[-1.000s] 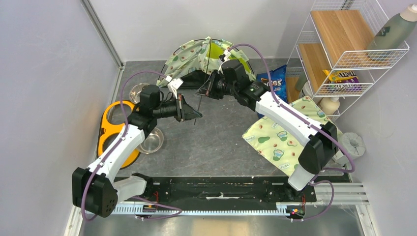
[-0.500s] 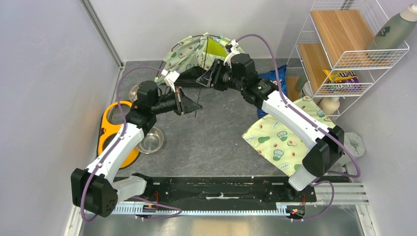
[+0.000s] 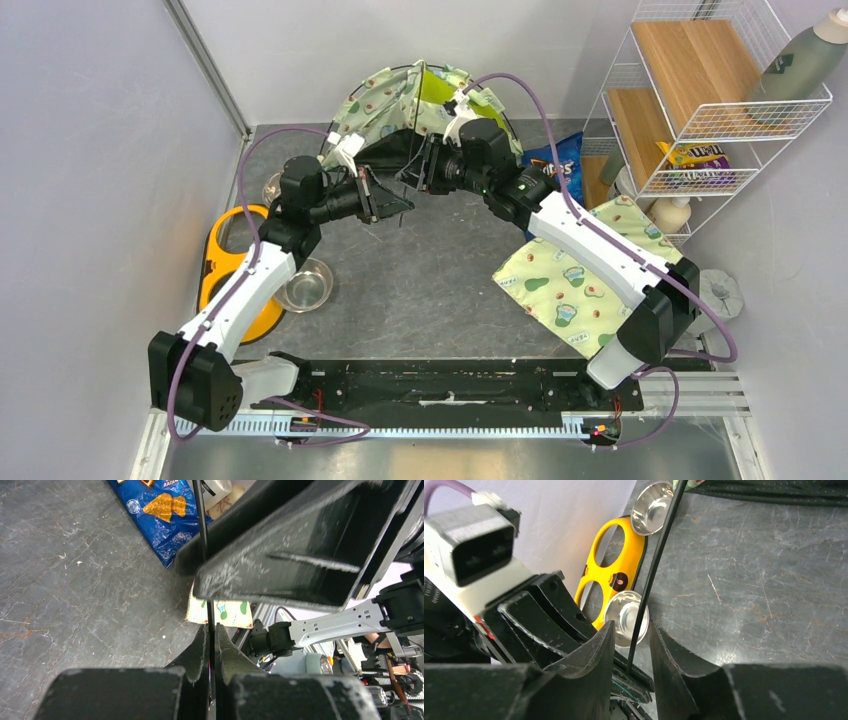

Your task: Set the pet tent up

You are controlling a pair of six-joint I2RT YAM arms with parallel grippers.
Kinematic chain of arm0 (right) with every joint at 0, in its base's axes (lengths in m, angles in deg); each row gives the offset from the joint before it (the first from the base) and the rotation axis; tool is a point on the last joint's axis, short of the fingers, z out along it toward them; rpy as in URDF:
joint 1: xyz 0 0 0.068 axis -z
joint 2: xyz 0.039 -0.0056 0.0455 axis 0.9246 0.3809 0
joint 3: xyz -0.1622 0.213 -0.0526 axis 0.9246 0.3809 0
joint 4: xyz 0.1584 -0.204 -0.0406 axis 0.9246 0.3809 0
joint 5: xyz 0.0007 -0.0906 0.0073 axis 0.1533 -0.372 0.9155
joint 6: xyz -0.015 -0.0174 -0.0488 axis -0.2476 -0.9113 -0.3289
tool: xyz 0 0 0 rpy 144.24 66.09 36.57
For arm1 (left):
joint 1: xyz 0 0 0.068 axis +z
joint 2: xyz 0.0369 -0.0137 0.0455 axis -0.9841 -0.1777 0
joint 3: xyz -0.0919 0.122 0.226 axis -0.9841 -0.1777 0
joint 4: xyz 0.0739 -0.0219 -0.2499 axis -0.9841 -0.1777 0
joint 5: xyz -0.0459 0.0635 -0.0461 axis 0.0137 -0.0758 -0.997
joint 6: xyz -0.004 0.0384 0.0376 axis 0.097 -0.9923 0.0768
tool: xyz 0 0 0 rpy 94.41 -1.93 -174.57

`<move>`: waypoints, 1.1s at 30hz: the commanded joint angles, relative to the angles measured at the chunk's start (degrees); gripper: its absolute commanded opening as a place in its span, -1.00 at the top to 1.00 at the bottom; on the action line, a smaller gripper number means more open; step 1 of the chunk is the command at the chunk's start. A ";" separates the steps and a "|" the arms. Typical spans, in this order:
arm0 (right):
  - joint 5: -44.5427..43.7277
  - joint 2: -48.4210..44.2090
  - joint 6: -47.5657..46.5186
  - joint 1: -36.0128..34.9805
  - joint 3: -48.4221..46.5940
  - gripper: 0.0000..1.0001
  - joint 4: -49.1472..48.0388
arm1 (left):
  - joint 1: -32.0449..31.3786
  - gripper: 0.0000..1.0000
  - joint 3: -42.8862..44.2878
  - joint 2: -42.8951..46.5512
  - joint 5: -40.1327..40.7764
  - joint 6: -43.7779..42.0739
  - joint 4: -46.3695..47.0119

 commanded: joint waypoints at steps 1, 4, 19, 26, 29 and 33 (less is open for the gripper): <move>-2.11 0.08 -2.02 -1.50 -0.81 0.23 1.55 | 0.38 0.96 2.70 -1.31 4.36 1.02 6.82; -2.08 0.58 -2.22 -1.69 -1.04 0.27 1.63 | 0.38 0.96 3.00 -2.00 3.75 1.46 7.56; -7.38 1.41 -1.72 -1.70 -4.51 1.00 0.87 | 0.59 0.37 4.25 -1.32 2.61 -3.30 3.60; -6.41 2.05 0.89 -1.53 -7.96 1.00 2.78 | 5.29 -0.42 2.99 4.61 11.19 -6.01 3.22; -6.03 2.52 2.14 -1.35 -8.71 1.00 3.43 | 7.82 -0.46 3.00 6.15 12.32 -5.31 5.65; -5.41 2.98 4.37 -1.09 -9.15 1.00 3.72 | 9.47 -0.46 3.40 5.97 16.87 -4.63 7.97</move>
